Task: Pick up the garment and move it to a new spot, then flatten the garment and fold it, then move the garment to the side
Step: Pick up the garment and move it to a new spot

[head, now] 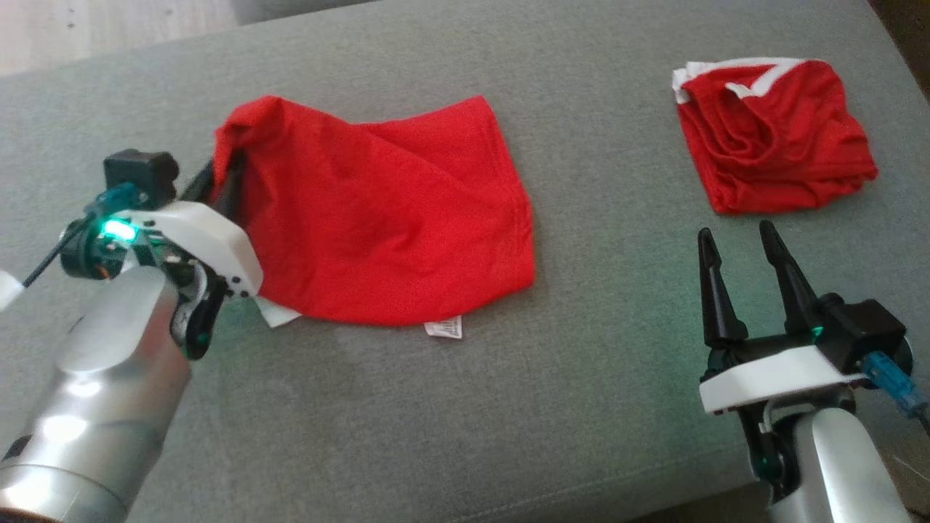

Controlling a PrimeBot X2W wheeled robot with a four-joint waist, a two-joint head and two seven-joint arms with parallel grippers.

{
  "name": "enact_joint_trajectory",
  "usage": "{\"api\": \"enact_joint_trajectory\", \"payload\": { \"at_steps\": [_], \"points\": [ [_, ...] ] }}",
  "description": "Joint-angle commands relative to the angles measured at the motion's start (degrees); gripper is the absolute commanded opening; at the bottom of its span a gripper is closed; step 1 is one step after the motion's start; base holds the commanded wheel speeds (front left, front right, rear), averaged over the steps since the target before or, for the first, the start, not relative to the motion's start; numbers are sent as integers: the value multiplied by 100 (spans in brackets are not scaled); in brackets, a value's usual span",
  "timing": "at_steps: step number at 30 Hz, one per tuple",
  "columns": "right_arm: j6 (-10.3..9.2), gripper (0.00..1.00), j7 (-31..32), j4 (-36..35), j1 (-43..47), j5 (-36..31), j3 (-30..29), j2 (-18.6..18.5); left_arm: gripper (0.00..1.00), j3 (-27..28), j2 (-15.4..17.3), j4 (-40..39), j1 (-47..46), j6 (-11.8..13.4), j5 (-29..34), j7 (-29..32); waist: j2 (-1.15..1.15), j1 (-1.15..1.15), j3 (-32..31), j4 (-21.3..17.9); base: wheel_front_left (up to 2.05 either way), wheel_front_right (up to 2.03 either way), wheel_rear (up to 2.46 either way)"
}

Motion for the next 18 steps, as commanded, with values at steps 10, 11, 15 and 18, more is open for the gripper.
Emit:
{"api": "enact_joint_trajectory", "payload": {
  "at_steps": [10, 11, 15, 18],
  "points": [
    [39, 100, -127, 123, -13, 29, 69, -34, 100, 110, 25, 613, -187, -208, -41, -566, 0, -2, -544, 173, 0, 0, 0],
    [39, 100, -126, 145, 28, 30, 54, -34, 100, 90, 3, 608, -118, -227, -58, -617, 0, -2, -647, 226, 0, 0, 0],
    [39, 100, -112, 228, 268, 0, -38, -34, 100, 156, -89, 559, 251, -260, -248, -888, 0, -2, -1167, 486, 0, 0, 0],
    [39, 100, -63, 227, 459, -9, -94, -34, 100, 229, -106, 399, 603, -232, -376, -1036, 0, -2, -1469, 654, 0, 0, 0]
  ]
}}
